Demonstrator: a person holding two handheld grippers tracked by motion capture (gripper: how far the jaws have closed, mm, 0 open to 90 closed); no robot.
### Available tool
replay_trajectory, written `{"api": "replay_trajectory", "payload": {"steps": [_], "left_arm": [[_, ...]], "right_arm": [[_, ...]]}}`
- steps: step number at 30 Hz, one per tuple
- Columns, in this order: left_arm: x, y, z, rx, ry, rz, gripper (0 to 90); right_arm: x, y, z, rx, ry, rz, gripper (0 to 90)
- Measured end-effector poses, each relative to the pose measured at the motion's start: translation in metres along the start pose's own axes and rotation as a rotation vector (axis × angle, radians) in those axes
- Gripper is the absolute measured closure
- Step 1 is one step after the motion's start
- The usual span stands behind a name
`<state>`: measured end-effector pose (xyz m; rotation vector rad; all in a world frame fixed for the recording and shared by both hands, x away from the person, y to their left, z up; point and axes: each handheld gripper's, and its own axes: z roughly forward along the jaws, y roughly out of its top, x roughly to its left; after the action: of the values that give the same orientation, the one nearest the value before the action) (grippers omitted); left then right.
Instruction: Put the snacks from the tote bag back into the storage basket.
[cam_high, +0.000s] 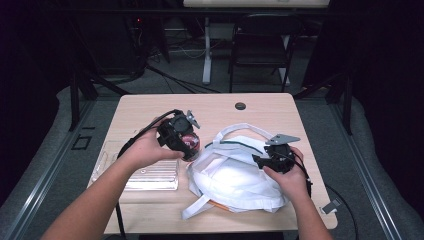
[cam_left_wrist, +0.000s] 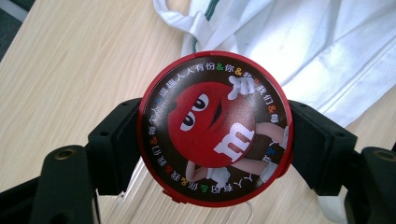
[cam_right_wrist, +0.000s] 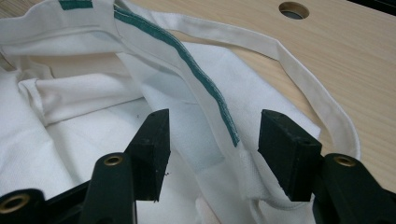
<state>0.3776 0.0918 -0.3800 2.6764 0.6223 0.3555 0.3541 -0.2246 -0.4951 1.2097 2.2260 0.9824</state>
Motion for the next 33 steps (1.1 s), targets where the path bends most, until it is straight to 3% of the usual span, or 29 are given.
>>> {"api": "replay_trajectory", "payload": {"steps": [33], "left_arm": [[0.021,-0.045,-0.010,0.006,0.012,-0.069,25.5]], "right_arm": [[-0.001,-0.001,0.000,-0.003,-0.002,0.006,43.9]]}}
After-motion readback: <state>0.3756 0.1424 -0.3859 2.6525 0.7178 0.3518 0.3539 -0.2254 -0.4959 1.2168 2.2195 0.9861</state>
